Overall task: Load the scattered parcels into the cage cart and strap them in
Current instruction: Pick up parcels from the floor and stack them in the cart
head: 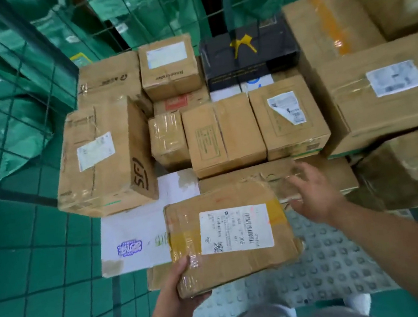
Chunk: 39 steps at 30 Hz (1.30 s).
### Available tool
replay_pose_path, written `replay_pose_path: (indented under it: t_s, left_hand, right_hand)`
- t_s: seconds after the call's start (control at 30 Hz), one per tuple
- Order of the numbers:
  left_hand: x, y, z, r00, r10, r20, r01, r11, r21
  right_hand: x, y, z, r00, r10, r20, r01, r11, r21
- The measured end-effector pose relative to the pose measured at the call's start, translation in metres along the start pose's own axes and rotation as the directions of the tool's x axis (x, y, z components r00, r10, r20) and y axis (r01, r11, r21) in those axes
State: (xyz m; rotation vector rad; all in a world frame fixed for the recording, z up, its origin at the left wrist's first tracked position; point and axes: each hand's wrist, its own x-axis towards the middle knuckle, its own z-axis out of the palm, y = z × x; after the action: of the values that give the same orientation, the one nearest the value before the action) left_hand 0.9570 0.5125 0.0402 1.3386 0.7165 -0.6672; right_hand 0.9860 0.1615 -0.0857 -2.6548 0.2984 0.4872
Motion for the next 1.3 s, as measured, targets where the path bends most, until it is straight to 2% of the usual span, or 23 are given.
replay_pose_path:
  t_s: [0.07, 0.13, 0.17, 0.23, 0.27, 0.3, 0.33, 0.4, 0.5, 0.57, 0.63, 0.67, 0.73, 0.8, 0.83, 0.9, 0.97, 1.03, 1.17, 1.2, 1.3]
  left_hand:
    - [0.011, 0.012, 0.004, 1.0, -0.016, 0.018, 0.016, 0.999, -0.043]
    - [0.017, 0.026, 0.011, 0.998, -0.014, 0.055, 0.016, 0.999, -0.047]
    - [0.02, 0.035, 0.015, 0.998, -0.022, 0.066, 0.024, 0.999, -0.043]
    - [0.024, 0.05, 0.024, 0.995, -0.023, 0.092, 0.025, 0.999, -0.03]
    - [0.027, 0.057, 0.029, 0.993, -0.017, 0.117, 0.019, 1.0, -0.018]
    - [0.026, 0.064, 0.037, 0.99, -0.01, 0.144, 0.01, 1.0, 0.003]
    - [0.027, 0.071, 0.046, 0.985, -0.006, 0.171, 0.002, 1.0, 0.023]
    - [0.025, 0.081, 0.067, 0.974, 0.009, 0.227, -0.02, 0.999, 0.043]
    - [0.022, 0.093, 0.1, 0.966, 0.04, 0.256, -0.049, 0.998, 0.029]
    - [0.02, 0.097, 0.121, 0.971, 0.047, 0.233, -0.056, 0.998, 0.034]
    - [0.021, 0.099, 0.138, 0.977, 0.056, 0.206, -0.067, 0.997, 0.047]
    - [0.023, 0.101, 0.145, 0.978, 0.058, 0.202, -0.069, 0.997, 0.046]
    - [0.032, 0.111, 0.159, 0.975, 0.06, 0.212, -0.076, 0.995, 0.07]
    - [0.041, 0.122, 0.174, 0.977, 0.058, 0.206, -0.091, 0.984, 0.151]
    - [0.042, 0.126, 0.183, 0.985, 0.058, 0.162, -0.095, 0.968, 0.233]
    - [0.063, 0.126, 0.199, 0.991, 0.136, -0.015, -0.12, 0.913, 0.391]
    - [0.092, 0.115, 0.203, 0.959, 0.233, -0.162, -0.132, 0.871, 0.473]
    - [0.129, 0.108, 0.206, 0.933, 0.23, -0.278, -0.061, 0.859, 0.508]
    - [0.158, 0.105, 0.233, 0.945, 0.16, -0.285, -0.021, 0.9, 0.436]
    - [0.16, 0.104, 0.235, 0.951, 0.154, -0.267, -0.01, 0.881, 0.474]
    - [0.166, 0.098, 0.242, 0.935, 0.134, -0.329, 0.071, 0.837, 0.543]
  right_hand:
    - [-0.014, -0.005, -0.002, 0.995, 0.095, -0.025, -0.089, 0.981, 0.17]
    - [-0.03, -0.011, -0.01, 0.97, 0.234, -0.06, -0.187, 0.884, 0.428]
    - [-0.038, -0.017, -0.018, 0.943, 0.33, -0.042, -0.246, 0.778, 0.579]
    - [-0.056, -0.031, -0.041, 0.88, 0.457, 0.127, -0.349, 0.443, 0.826]
    - [-0.065, -0.039, -0.056, 0.866, 0.438, 0.24, -0.38, 0.267, 0.885]
    - [-0.074, -0.044, -0.071, 0.865, 0.375, 0.333, -0.406, 0.133, 0.904]
    - [-0.083, -0.046, -0.084, 0.873, 0.294, 0.389, -0.418, 0.038, 0.908]
    - [-0.097, -0.047, -0.106, 0.895, 0.164, 0.416, -0.409, -0.075, 0.91]
    - [-0.108, -0.042, -0.128, 0.901, 0.102, 0.423, -0.412, -0.113, 0.904]
    - [-0.107, -0.036, -0.137, 0.893, 0.054, 0.447, -0.444, -0.062, 0.894]
    - [-0.099, -0.03, -0.144, 0.89, 0.07, 0.45, -0.45, -0.014, 0.893]
    - [-0.093, -0.027, -0.147, 0.897, 0.096, 0.432, -0.431, -0.033, 0.902]
    - [-0.074, -0.022, -0.162, 0.899, 0.154, 0.409, -0.391, -0.136, 0.91]
    - [-0.053, -0.016, -0.176, 0.913, 0.179, 0.368, -0.335, -0.189, 0.923]
    - [-0.042, -0.013, -0.181, 0.928, 0.185, 0.323, -0.291, -0.181, 0.94]
    - [-0.014, -0.006, -0.189, 0.943, 0.215, 0.252, -0.217, -0.174, 0.96]
    - [0.013, -0.004, -0.196, 0.941, 0.264, 0.212, -0.166, -0.187, 0.968]
    - [0.044, -0.007, -0.197, 0.939, 0.287, 0.188, -0.134, -0.197, 0.971]
    - [0.104, -0.015, -0.195, 0.958, 0.267, 0.107, -0.07, -0.147, 0.987]
    - [0.116, -0.019, -0.197, 0.96, 0.266, 0.083, -0.045, -0.146, 0.988]
    - [0.16, -0.027, -0.203, 0.951, 0.295, 0.09, -0.035, -0.187, 0.982]
